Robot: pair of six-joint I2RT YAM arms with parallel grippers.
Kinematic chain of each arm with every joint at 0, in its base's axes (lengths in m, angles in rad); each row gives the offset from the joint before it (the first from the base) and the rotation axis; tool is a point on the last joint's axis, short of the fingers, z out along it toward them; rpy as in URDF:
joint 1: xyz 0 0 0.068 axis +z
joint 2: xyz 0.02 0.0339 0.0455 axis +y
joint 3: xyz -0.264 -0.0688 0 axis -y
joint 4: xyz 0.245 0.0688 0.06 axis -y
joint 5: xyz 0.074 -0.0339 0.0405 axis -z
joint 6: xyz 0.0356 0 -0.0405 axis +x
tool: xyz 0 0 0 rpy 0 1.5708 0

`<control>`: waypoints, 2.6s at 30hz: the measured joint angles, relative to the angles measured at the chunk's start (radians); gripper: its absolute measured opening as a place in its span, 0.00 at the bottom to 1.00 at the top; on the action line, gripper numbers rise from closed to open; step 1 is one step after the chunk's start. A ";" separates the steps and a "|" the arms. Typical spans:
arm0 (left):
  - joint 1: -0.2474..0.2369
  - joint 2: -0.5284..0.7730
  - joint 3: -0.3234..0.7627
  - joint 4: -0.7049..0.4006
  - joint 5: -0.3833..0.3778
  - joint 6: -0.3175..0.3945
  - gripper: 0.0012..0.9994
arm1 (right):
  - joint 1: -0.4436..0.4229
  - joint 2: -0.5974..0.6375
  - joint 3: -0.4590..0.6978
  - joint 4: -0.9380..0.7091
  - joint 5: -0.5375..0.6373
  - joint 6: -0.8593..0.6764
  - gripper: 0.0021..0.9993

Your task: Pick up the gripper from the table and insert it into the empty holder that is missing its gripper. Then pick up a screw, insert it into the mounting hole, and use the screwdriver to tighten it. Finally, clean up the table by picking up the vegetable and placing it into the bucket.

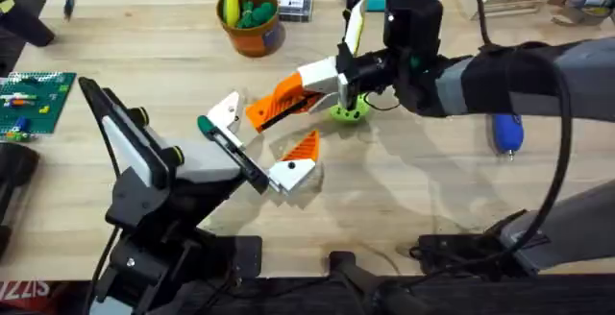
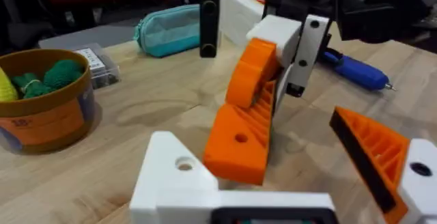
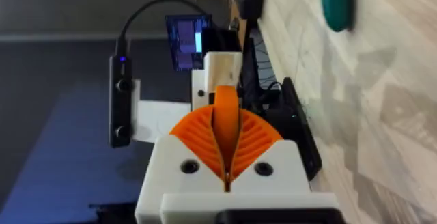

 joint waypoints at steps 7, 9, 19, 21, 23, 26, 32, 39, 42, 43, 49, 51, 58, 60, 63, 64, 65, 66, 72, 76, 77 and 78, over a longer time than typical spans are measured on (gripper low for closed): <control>0.000 0.000 0.000 0.000 0.020 0.000 0.99 | 0.007 0.000 0.000 0.056 0.000 0.022 0.02; 0.000 0.000 0.000 0.001 0.022 -0.001 0.99 | 0.008 0.000 0.000 0.056 0.006 0.024 0.02; 0.000 0.000 0.000 0.001 0.033 -0.008 0.99 | 0.039 0.000 0.000 0.051 0.059 0.024 0.02; 0.000 0.000 0.000 0.001 0.033 -0.008 0.99 | 0.044 0.000 0.000 0.050 0.064 0.025 0.02; 0.000 0.000 0.000 0.001 0.034 -0.010 0.99 | 0.044 0.002 0.000 0.043 0.065 0.024 0.02; 0.000 0.000 0.000 -0.001 0.033 -0.026 0.99 | 0.044 0.022 0.004 0.040 0.064 0.029 0.02; 0.001 0.007 0.000 -0.002 0.025 -0.049 0.99 | 0.048 0.050 0.026 0.040 0.059 0.051 0.02; 0.002 0.006 0.000 -0.001 0.021 -0.045 0.99 | 0.075 0.058 0.061 0.010 0.075 0.062 0.02; 0.002 0.006 0.000 -0.001 0.015 -0.046 0.99 | 0.080 0.061 0.065 0.007 0.083 0.062 0.02; 0.002 0.006 0.000 -0.001 0.014 -0.046 0.99 | 0.083 0.063 0.066 0.007 0.086 0.062 0.02; 0.007 0.006 0.000 -0.003 -0.005 -0.063 0.99 | 0.110 0.104 0.103 0.017 0.105 0.066 0.02; 0.010 0.006 0.000 -0.003 -0.013 -0.067 0.99 | 0.114 0.123 0.125 0.018 0.105 0.068 0.02; 0.018 0.006 0.000 -0.003 -0.052 -0.068 0.99 | 0.127 0.154 0.174 0.008 0.108 0.073 0.02; 0.018 0.006 0.000 -0.004 -0.063 -0.067 0.99 | 0.132 0.155 0.176 0.006 0.130 0.073 0.02; 0.019 0.006 0.000 -0.005 -0.072 -0.068 0.99 | 0.136 0.155 0.176 0.006 0.145 0.073 0.02; 0.020 0.006 0.000 -0.005 -0.074 -0.068 0.99 | 0.137 0.155 0.176 0.006 0.150 0.073 0.02; 0.020 0.006 0.000 -0.005 -0.076 -0.068 0.99 | 0.138 0.155 0.177 0.006 0.155 0.073 0.02; 0.020 0.006 0.000 -0.005 -0.078 -0.068 0.99 | 0.140 0.155 0.177 0.007 0.159 0.073 0.02; 0.020 0.006 0.000 -0.005 -0.077 -0.067 0.99 | 0.136 0.155 0.178 0.006 0.160 0.073 0.02; 0.020 0.006 0.000 0.001 -0.044 -0.065 0.99 | 0.116 0.155 0.178 0.002 0.116 0.073 0.02; 0.020 0.006 0.000 0.003 -0.031 -0.063 0.99 | 0.112 0.155 0.178 0.001 0.103 0.073 0.02; 0.020 0.006 0.000 0.004 -0.019 -0.061 0.99 | 0.109 0.155 0.178 0.000 0.090 0.073 0.02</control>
